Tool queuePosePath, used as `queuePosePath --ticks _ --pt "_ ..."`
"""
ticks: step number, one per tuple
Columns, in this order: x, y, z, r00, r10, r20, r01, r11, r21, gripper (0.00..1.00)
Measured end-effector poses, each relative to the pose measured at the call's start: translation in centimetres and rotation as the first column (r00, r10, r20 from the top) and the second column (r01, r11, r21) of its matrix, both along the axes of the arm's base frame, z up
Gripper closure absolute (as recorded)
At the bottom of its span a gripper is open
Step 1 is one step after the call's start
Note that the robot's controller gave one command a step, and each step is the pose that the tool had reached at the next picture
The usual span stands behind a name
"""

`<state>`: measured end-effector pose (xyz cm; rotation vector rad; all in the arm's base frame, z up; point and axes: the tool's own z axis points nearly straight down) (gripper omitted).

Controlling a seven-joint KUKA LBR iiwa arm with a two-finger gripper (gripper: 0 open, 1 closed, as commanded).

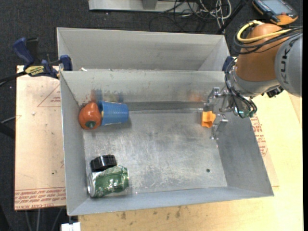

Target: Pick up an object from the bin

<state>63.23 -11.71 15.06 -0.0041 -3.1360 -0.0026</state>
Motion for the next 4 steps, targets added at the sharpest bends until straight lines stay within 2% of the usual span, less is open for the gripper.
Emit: queuePosePath --ticks 1,2,3,4 --pt "0.2 0.0 0.5 1.000 0.002 0.008 -0.002 1.000 -0.001 0.00" --pt "1.0 -1.4 -7.8 1.000 -0.018 0.011 0.018 1.000 0.001 1.00" --pt "1.0 -1.4 -7.8 1.000 -0.018 0.011 0.018 1.000 0.001 1.00" --pt "-1.4 -2.5 -4.7 0.999 -0.042 0.001 0.042 0.999 0.002 1.00"
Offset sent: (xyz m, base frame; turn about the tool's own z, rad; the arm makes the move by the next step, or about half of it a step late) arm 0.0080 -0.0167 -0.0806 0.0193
